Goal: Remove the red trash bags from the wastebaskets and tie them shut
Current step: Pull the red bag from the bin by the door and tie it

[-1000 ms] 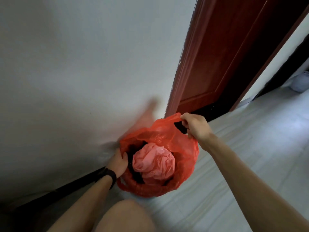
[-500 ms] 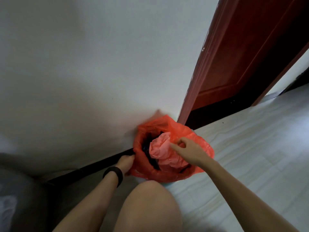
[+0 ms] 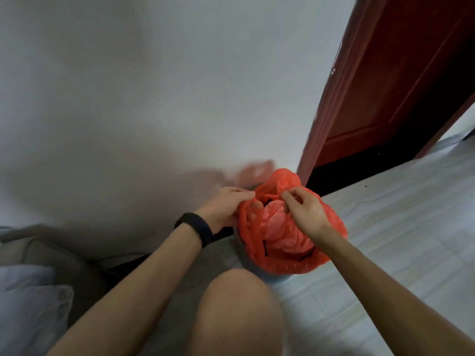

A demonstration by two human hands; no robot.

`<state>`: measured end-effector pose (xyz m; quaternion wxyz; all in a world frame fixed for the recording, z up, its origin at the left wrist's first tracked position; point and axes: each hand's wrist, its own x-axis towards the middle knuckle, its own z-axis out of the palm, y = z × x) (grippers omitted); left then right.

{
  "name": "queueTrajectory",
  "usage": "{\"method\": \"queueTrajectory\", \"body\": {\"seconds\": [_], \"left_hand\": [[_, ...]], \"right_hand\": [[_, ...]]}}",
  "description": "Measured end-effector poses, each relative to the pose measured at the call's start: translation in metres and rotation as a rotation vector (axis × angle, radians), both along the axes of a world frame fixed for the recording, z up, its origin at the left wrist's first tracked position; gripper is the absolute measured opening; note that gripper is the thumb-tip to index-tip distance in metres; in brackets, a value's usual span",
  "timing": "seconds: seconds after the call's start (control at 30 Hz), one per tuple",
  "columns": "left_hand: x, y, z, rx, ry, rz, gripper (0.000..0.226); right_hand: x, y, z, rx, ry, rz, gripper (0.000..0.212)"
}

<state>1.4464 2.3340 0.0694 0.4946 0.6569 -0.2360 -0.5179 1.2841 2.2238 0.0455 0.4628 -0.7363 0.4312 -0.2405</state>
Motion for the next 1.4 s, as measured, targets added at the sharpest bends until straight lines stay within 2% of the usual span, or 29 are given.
{"method": "queueTrajectory", "body": {"seconds": [0.1, 0.2, 0.27, 0.33, 0.37, 0.43, 0.47, 0.57, 0.7, 0.83, 0.9, 0.93, 1.0, 1.07, 1.1, 1.23, 1.33, 1.4], "left_hand": [[-0.003, -0.024, 0.03, -0.01, -0.132, -0.158, 0.015], [-0.007, -0.044, 0.047, 0.026, -0.283, -0.199, 0.016], [-0.009, -0.055, 0.052, 0.048, -0.341, -0.211, 0.016], [-0.011, -0.063, 0.056, 0.067, -0.292, -0.22, 0.008], [-0.012, -0.067, 0.057, 0.065, -0.233, -0.223, 0.011], [-0.014, -0.069, 0.056, 0.057, -0.145, -0.229, 0.021], [-0.014, -0.068, 0.055, 0.052, -0.163, -0.236, 0.022], [-0.009, -0.068, 0.047, 0.046, -0.319, -0.247, 0.016], [0.005, -0.064, 0.039, 0.009, -0.295, -0.21, 0.01], [0.013, -0.055, 0.007, -0.071, -0.396, -0.099, 0.02], [0.017, -0.047, -0.027, 0.0, -0.514, -0.037, 0.01], [0.021, -0.043, -0.051, 0.088, -0.579, -0.047, 0.014], [0.031, -0.038, -0.099, 0.257, -0.709, -0.079, 0.039], [0.026, -0.029, -0.111, 0.393, -0.767, -0.144, 0.061], [0.02, -0.026, -0.106, 0.436, -0.756, -0.183, 0.063], [0.005, -0.021, -0.091, 0.477, -0.604, -0.113, 0.037], [0.005, -0.021, -0.093, 0.451, -0.52, -0.036, 0.036], [0.006, -0.021, -0.094, 0.452, -0.529, -0.025, 0.039]], "right_hand": [[0.004, -0.001, 0.022, 0.137, -0.139, 0.003, 0.031], [0.001, -0.004, 0.045, 0.289, -0.253, 0.011, 0.035], [-0.004, -0.009, 0.054, 0.327, -0.243, 0.064, 0.025], [-0.01, -0.014, 0.058, 0.36, -0.168, 0.125, 0.009], [-0.014, -0.017, 0.058, 0.368, -0.1, 0.144, 0.026], [-0.017, -0.017, 0.056, 0.346, 0.022, 0.171, 0.053], [-0.017, -0.015, 0.054, 0.322, 0.047, 0.182, 0.057], [-0.014, -0.012, 0.052, 0.287, 0.012, 0.174, 0.05], [-0.009, -0.011, 0.048, 0.285, -0.013, 0.125, 0.029], [-0.004, -0.008, 0.049, 0.308, -0.03, 0.077, 0.014], [-0.002, -0.009, 0.05, 0.305, -0.057, 0.036, 0.002], [-0.002, -0.011, 0.049, 0.294, -0.064, 0.014, 0.004], [0.0, -0.014, 0.052, 0.286, -0.085, -0.025, 0.012], [0.002, -0.015, 0.057, 0.259, -0.077, -0.058, 0.017], [0.004, -0.015, 0.06, 0.233, -0.062, -0.07, 0.021], [0.013, -0.018, 0.081, 0.055, 0.04, -0.09, 0.021], [0.02, -0.024, 0.097, -0.119, 0.233, -0.059, 0.023], [0.023, -0.026, 0.104, -0.148, 0.268, -0.062, 0.025]]}}
